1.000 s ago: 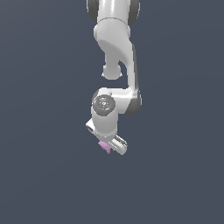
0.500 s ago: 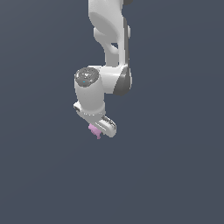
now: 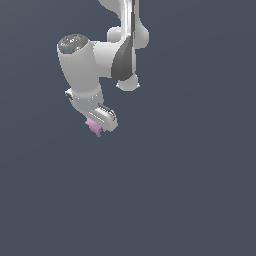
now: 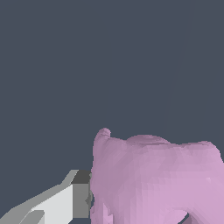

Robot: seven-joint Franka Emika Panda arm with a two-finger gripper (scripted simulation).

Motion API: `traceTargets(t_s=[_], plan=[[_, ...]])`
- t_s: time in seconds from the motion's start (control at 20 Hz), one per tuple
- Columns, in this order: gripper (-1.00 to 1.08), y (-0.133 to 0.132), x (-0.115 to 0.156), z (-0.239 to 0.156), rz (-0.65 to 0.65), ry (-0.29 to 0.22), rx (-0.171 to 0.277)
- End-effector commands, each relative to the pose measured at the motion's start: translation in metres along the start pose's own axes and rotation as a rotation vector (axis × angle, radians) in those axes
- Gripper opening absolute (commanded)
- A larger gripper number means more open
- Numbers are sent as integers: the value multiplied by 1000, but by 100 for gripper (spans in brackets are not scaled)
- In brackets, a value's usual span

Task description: Pick up the object and move it to a goal position.

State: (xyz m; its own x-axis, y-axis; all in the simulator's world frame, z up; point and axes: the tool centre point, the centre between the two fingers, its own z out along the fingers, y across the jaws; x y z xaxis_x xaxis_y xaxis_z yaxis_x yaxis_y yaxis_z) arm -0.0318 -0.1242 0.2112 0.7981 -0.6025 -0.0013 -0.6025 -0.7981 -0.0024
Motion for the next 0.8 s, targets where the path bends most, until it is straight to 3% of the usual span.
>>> traceTargets(t_s=[0.0, 0.4, 0.75], plan=[[-100, 18, -3, -17, -1, -1, 0], [-100, 56, -8, -56, -1, 0, -1], [-100, 67, -7, -67, -1, 1, -2]])
